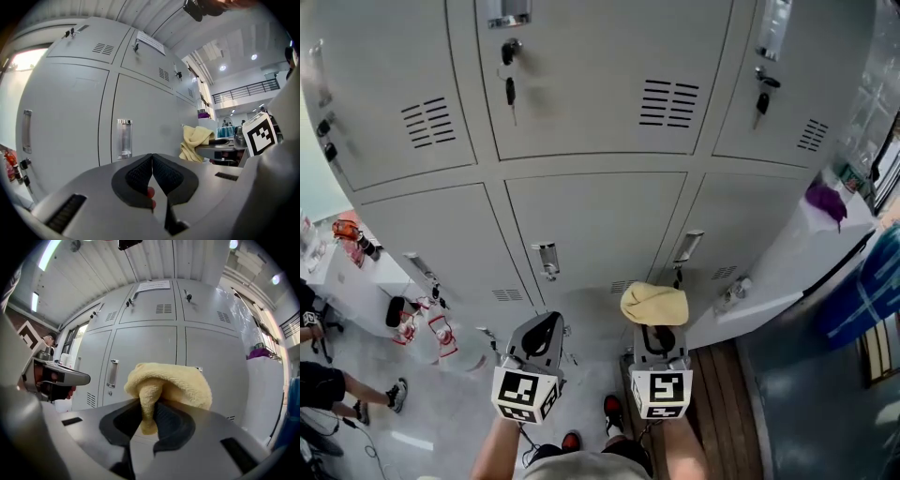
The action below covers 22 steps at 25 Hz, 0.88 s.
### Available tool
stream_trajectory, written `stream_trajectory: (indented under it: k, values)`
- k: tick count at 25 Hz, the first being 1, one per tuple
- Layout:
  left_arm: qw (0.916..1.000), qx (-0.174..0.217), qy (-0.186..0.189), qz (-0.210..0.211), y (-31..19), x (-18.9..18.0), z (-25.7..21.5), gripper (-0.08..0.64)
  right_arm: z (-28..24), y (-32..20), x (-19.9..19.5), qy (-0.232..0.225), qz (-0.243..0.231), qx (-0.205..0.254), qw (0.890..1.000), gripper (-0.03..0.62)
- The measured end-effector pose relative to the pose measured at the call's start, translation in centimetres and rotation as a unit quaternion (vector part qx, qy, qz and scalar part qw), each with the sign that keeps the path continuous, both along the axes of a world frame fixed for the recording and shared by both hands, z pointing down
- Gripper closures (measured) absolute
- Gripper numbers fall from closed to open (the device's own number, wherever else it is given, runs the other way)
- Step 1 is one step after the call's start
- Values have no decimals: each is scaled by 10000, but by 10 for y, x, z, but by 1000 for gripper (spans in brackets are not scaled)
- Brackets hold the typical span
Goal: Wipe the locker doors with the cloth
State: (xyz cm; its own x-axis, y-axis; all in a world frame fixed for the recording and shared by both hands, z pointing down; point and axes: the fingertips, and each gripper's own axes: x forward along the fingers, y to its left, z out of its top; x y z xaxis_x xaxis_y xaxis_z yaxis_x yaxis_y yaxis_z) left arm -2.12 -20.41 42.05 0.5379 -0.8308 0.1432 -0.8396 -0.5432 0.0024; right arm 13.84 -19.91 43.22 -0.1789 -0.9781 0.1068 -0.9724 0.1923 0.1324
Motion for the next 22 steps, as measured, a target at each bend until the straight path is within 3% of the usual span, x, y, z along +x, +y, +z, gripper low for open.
stream_trajectory:
  k: [12, 22]
  values:
    - [9997, 167, 27, 186, 70, -49, -10, 537, -6, 94, -34, 21, 252, 58, 9997, 517]
    - [9998, 16, -49, 195, 114, -87, 6, 537, 8, 148, -64, -147, 328, -51, 9993, 517]
